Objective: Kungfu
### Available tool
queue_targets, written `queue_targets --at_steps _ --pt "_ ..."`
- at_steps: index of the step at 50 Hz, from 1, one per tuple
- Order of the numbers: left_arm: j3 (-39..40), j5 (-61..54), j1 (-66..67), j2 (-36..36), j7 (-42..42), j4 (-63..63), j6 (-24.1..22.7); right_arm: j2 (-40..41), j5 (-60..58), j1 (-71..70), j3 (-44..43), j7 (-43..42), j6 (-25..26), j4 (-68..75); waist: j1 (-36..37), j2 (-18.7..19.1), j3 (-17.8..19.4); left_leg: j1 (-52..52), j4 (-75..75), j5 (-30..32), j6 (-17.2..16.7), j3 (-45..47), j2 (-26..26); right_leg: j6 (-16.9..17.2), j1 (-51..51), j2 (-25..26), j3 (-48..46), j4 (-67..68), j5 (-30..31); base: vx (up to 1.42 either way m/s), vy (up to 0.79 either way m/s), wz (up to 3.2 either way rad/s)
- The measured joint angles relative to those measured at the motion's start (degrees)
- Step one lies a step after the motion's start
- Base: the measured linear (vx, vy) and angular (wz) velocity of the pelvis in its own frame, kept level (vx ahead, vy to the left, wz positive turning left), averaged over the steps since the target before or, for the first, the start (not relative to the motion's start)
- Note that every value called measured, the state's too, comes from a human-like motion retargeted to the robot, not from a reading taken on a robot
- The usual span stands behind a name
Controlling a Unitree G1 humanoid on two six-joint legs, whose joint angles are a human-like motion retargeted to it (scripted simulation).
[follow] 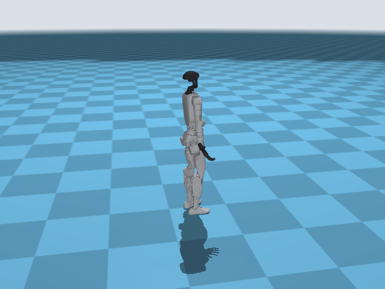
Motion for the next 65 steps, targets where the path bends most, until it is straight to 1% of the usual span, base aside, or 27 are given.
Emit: queue_targets --at_steps 7,10,16,18,20,22,23,24,25,26,27,28,30,32,33,35,37,38,41,43,49,57,60,61,62,63,65 --pt "-1.7 7.4 1.5 1.8 2.0 0.2 -1.0 -0.9 -4.2 1.2 0.5 -1.5 -0.1 0.2 0.6 -0.4 -0.4 -0.9 0.3 0.3 0.1 0.3 0.1 -0.2 -0.9 -0.3 -0.1 0.2 0.2 -0.03 0.01 -0.01" --pt "-1.2 10.8 1.7 2.2 2.8 -0.6 -1.3 -1.6 -7.3 1.6 1.0 -2.2 0.3 -0.2 0.6 -0.4 -0.2 -1.6 0.9 0.4 0.1 0.4 0.2 -0.3 -1.2 -0.5 -0.1 0.3 0.4 -0.07 0.02 0.01" --pt "-0.9 12.6 1.2 3.4 2.9 -2.8 -1.5 -2.6 -13.3 2.5 1.0 -2.9 0.3 -1.7 1.2 -0.9 -0.5 -3.9 2.7 0.2 -0.3 0.6 0.5 0.0 -2.6 -1.0 0.3 0.3 0.4 -0.07 0.02 0.01" --pt "-1.5 14.2 1.2 4.3 3.4 -3.5 -1.6 -3.3 -15.1 2.5 1.8 -3.4 0.4 -1.9 1.4 -0.7 -0.3 -4.5 3.2 -1.0 -2.0 0.7 0.7 1.1 -3.0 -0.5 0.8 0.7 -2.7 -0.11 0.03 -0.04" --pt "-2.6 17.5 1.3 5.2 4.5 -4.0 -1.8 -4.2 -18.0 2.7 3.3 -5.3 0.0 -2.2 0.9 -0.5 0.0 -5.1 4.3 -4.7 -3.7 -0.7 0.7 3.5 -3.3 0.0 2.3 1.5 -7.7 -0.09 0.01 0.19" --pt "-4.9 24.8 2.4 6.6 6.3 -4.8 -1.7 -5.1 -26.8 3.0 6.1 -9.8 -1.2 -2.7 -0.6 0.0 0.0 -6.1 5.6 -8.2 -4.6 -4.3 0.1 6.1 -4.1 0.9 6.5 2.3 -10.4 -0.06 -0.01 0.4" --pt "-7.0 30.4 3.5 7.5 7.0 -5.2 -2.1 -5.5 -34.2 3.3 7.7 -12.6 -2.1 -3.1 -1.2 0.1 0.0 -6.4 5.9 -9.7 -5.0 -6.6 -0.5 6.2 -4.1 1.8 8.7 2.2 -11.3 0.0 0.0 0.0" --pt "-10.0 38.0 4.7 8.8 8.1 -5.6 -3.0 -6.0 -44.0 3.9 9.9 -15.6 -3.2 -3.5 -0.6 -0.3 -0.3 -6.8 6.1 -11.0 -5.1 -7.8 -1.3 6.2 -4.1 3.0 12.0 2.0 -11.6 0.0 0.0 -0.66" --pt "-13.5 46.6 6.0 10.2 9.4 -6.2 -4.0 -6.6 -55.2 4.5 12.4 -18.7 -4.6 -4.1 0.5 -1.1 -0.8 -7.4 6.2 -12.2 -5.1 -8.5 -2.3 6.0 -4.3 4.3 16.0 1.7 -11.7 0.01 0.01 -0.94" --pt "-17.9 59.0 7.1 12.1 11.3 -6.9 -5.6 -7.9 -68.4 5.2 16.1 -20.7 -5.2 -4.8 1.1 -1.4 -1.2 -8.1 6.5 -12.8 -5.3 -8.3 -2.4 5.6 -4.9 5.1 18.6 1.9 -10.9 0.0 0.03 -0.82" --pt "-22.5 71.9 7.9 13.9 13.5 -7.7 -6.8 -9.4 -81.5 5.8 20.0 -22.3 -5.4 -5.6 1.5 -1.6 -1.4 -8.3 6.6 -13.2 -5.4 -7.9 -2.4 5.1 -5.1 5.3 19.9 1.8 -9.5 -0.03 0.06 -0.41" --pt "-27.7 85.5 8.0 15.7 16.2 -8.7 -7.4 -11.4 -94.3 6.2 24.1 -23.2 -4.6 -6.8 1.6 -1.6 -0.8 -7.8 6.6 -12.8 -5.4 -7.0 -2.2 4.5 -4.8 4.7 18.6 1.6 -6.6 -0.05 0.09 -0.13" --pt "-38.3 112.7 7.2 19.3 18.1 -11.2 -8.8 -15.6 -117.3 6.2 33.2 -23.6 -2.8 -9.9 0.9 -1.0 0.7 -5.7 5.8 -6.6 -4.6 -7.1 -2.2 2.8 -3.4 2.8 13.3 0.5 1.1 -0.03 0.1 0.14" --pt "-47.1 134.2 6.0 21.0 17.3 -13.8 -7.9 -18.8 -133.2 5.4 42.4 -24.9 -3.3 -12.4 0.3 0.1 1.0 -4.5 4.6 -0.2 -3.9 -6.7 -1.1 0.7 -2.7 4.1 13.5 0.7 2.4 0.07 0.04 0.05" --pt "-50.6 141.7 5.4 21.3 17.3 -14.8 -8.1 -19.7 -138.9 4.9 46.2 -26.2 -4.2 -13.1 -0.2 0.6 0.8 -4.0 4.4 0.4 -3.4 -6.8 -0.7 -0.2 -2.5 4.6 13.8 1.0 2.3 0.11 0.01 0.07" --pt "-55.3 150.7 5.1 21.2 19.9 -16.3 -8.4 -19.8 -146.2 4.0 50.3 -28.7 -5.8 -13.6 -1.0 1.1 1.0 -2.7 3.4 1.0 -2.6 -6.7 -0.7 -1.3 -1.3 5.3 13.5 0.5 2.3 0.1 0.0 0.13" --pt "-55.9 152.5 5.0 20.2 21.8 -16.5 -9.3 -18.6 -147.1 4.0 49.9 -29.3 -6.7 -13.1 -1.7 1.2 1.3 -1.3 2.4 1.1 -2.0 -7.3 -1.2 -0.7 0.0 5.0 12.2 -0.2 2.0 0.11 0.01 0.31" --pt "-55.3 151.9 5.0 19.6 21.3 -16.1 -9.8 -17.8 -146.0 4.4 48.9 -28.7 -6.9 -12.6 -1.7 1.2 1.2 -0.8 1.9 1.3 -1.8 -7.5 -1.4 -0.3 0.4 4.7 11.7 -0.3 1.9 0.15 -0.01 0.29" --pt "-53.4 147.2 4.8 17.9 17.0 -14.6 -10.6 -15.4 -140.4 5.1 46.6 -25.8 -6.6 -11.0 -1.3 0.8 0.1 -0.4 1.1 1.5 -1.0 -7.7 -1.8 0.0 0.5 4.5 10.7 -0.4 1.6 0.15 -0.01 0.13" --pt "-53.2 144.3 4.7 17.6 15.5 -14.4 -10.8 -14.4 -137.9 5.0 46.1 -24.1 -6.4 -10.5 -0.9 0.4 -0.5 -0.7 1.1 1.5 -0.9 -7.6 -2.0 0.1 0.3 4.5 10.7 -0.3 1.6 0.1 0.0 -0.03" --pt "-53.2 145.9 4.6 17.6 15.4 -14.5 -10.5 -14.0 -140.1 4.1 47.4 -22.2 -6.0 -11.8 -0.4 -0.1 0.7 0.2 1.5 1.3 -0.7 -7.0 -2.1 1.0 1.1 3.9 9.9 0.1 1.6 0.01 0.01 -0.02" --pt "-52.0 144.8 5.5 16.9 15.6 -13.4 -10.0 -13.2 -138.6 3.3 47.3 -19.6 -5.6 -12.0 0.1 -0.4 0.4 -0.7 1.7 0.6 -0.2 -6.2 -2.3 2.4 0.0 3.2 9.7 0.9 1.5 0.0 0.04 -0.07" --pt "-52.0 145.0 5.4 17.1 16.0 -13.6 -10.1 -13.2 -138.9 3.2 47.7 -19.1 -5.9 -12.6 0.6 -0.8 0.7 -1.5 2.2 0.2 -0.1 -5.6 -2.2 4.8 -0.6 2.1 8.1 2.1 1.4 -0.03 0.03 -0.13" --pt "-52.0 145.0 5.3 17.2 16.1 -13.6 -10.1 -13.2 -139.1 3.2 47.8 -18.9 -6.0 -12.9 0.8 -1.0 0.8 -1.7 2.4 0.0 0.0 -5.4 -2.2 6.3 -1.1 2.1 8.2 3.0 1.6 -0.04 0.07 -0.24" --pt "-52.0 144.9 5.2 17.2 16.1 -13.6 -10.2 -13.2 -139.1 3.2 47.8 -18.6 -6.0 -13.0 1.1 -1.2 0.9 -1.9 2.5 -0.2 0.1 -5.1 -2.2 8.1 -1.7 2.0 8.3 4.3 1.9 -0.03 0.08 -0.3" --pt "-51.8 144.7 5.1 17.3 16.1 -13.5 -10.1 -13.2 -139.0 3.1 47.8 -18.4 -5.8 -13.1 1.4 -1.5 1.0 -2.3 2.6 -0.3 0.1 -4.6 -2.2 10.6 -2.8 1.9 8.3 6.1 2.6 -0.04 0.06 -0.36" --pt "-51.3 144.1 4.9 17.3 16.1 -13.3 -10.1 -12.8 -138.5 2.8 47.5 -18.2 -5.3 -13.0 2.0 -2.0 0.5 -3.5 2.9 -0.6 0.3 -3.7 -1.9 16.6 -6.4 1.1 6.1 11.3 3.6 -0.04 -0.04 -0.46"
